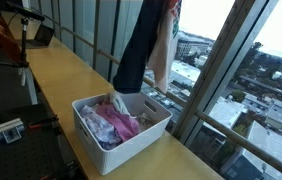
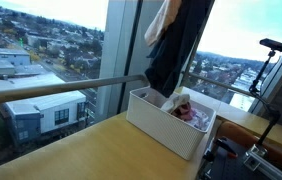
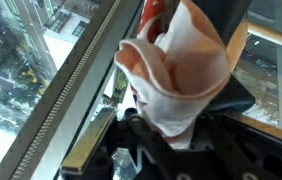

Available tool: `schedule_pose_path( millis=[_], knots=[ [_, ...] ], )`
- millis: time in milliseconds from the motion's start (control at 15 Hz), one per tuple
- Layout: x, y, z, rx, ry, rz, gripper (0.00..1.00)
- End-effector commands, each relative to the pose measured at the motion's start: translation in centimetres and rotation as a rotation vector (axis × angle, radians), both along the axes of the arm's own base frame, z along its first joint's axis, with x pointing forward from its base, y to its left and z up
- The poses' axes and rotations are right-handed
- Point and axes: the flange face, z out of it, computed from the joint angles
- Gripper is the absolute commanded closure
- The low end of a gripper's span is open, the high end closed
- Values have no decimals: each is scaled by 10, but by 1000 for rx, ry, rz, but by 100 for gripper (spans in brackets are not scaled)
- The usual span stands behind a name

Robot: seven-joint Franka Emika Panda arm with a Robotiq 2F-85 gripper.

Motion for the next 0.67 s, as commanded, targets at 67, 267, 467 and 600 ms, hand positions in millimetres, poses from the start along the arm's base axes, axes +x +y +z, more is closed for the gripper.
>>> schedule_pose_path(
  millis=[67, 267, 467, 600],
  knots=[
    [-7, -48, 26, -20, 43, 7, 96],
    [0, -58, -13, 0, 102, 13, 96],
    [11, -56, -57, 16, 173, 21, 96],
    [18, -53, -83, 28, 218, 26, 96]
  ],
)
